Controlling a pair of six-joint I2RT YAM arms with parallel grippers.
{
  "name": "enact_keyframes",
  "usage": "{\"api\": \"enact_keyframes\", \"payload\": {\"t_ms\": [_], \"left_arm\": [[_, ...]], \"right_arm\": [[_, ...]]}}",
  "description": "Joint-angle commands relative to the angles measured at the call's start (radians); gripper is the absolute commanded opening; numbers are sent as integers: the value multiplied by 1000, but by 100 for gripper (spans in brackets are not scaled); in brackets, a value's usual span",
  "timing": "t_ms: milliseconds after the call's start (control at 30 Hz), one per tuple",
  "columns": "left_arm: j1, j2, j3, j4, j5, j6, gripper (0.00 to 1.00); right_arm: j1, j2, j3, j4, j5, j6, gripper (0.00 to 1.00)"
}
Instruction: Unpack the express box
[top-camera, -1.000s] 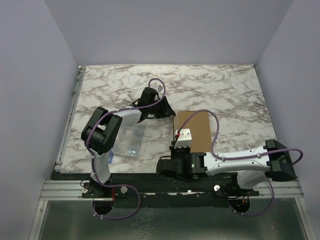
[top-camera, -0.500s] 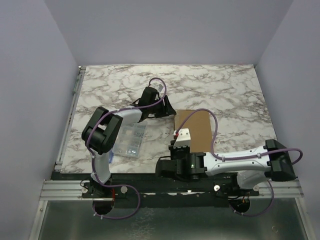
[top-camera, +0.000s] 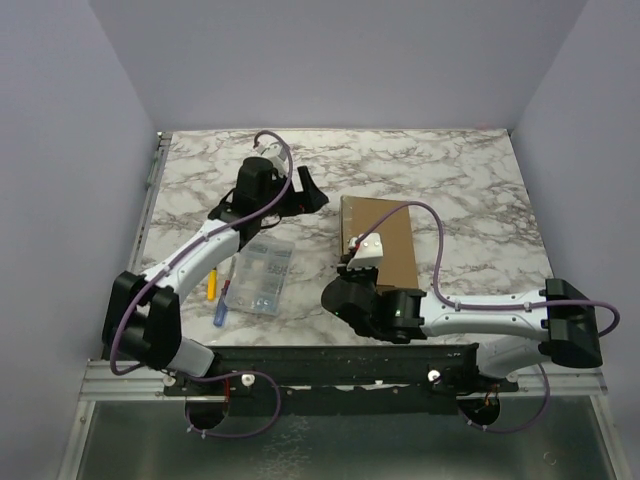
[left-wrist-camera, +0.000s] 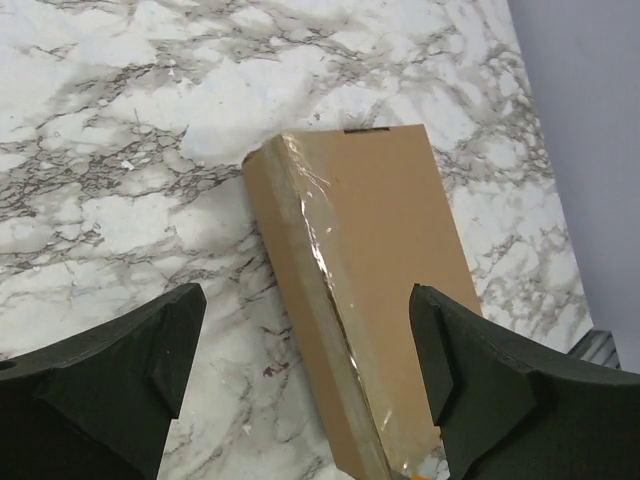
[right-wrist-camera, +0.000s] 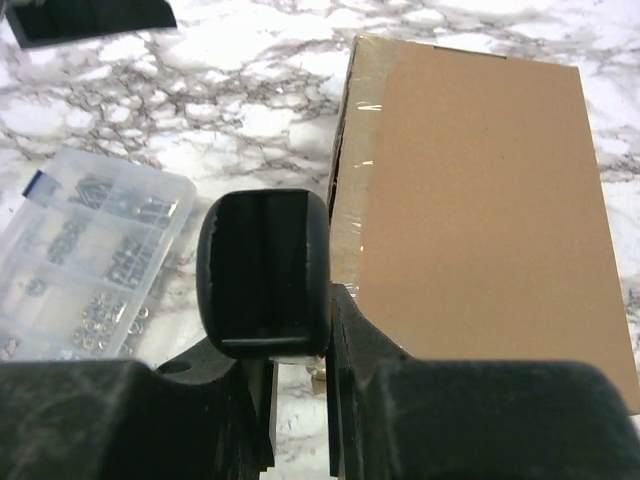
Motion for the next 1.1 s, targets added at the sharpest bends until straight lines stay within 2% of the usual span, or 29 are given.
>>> {"api": "enact_keyframes", "payload": {"t_ms": [0,100,233,333,500,700,833,933,1067], "left_arm": [[-7,-27,-114,26,75,-52,88],[-40,54,-138,182,163,-125,79],[-128,186,-81,149,104,-98,75],[-149,240,-97,114,22,-78,72],[-149,274,-147,84,-83,-27,72],[-145,200,-115,34,-70,-11,79],[-109,127,-98,11,-30,-32,88],[-71,116,-84,27,-25,-73,90],[-34,165,-59,39,-69,-172,87]], "right_arm": [[-19,-4,-15,228,42,-186,1],[-35,-2,-20,261,18,-206,1],[-42,6,4,258,10,-235,1],[-42,-5,56,211,24,-268,1],[-42,-61,133,172,39,-374,0],[-66,-186,141,69,72,-420,1],[-236,-304,39,44,-19,-437,1],[-442,-358,-46,79,-187,-491,1],[-712,-332,-107,81,-446,-493,1]]}}
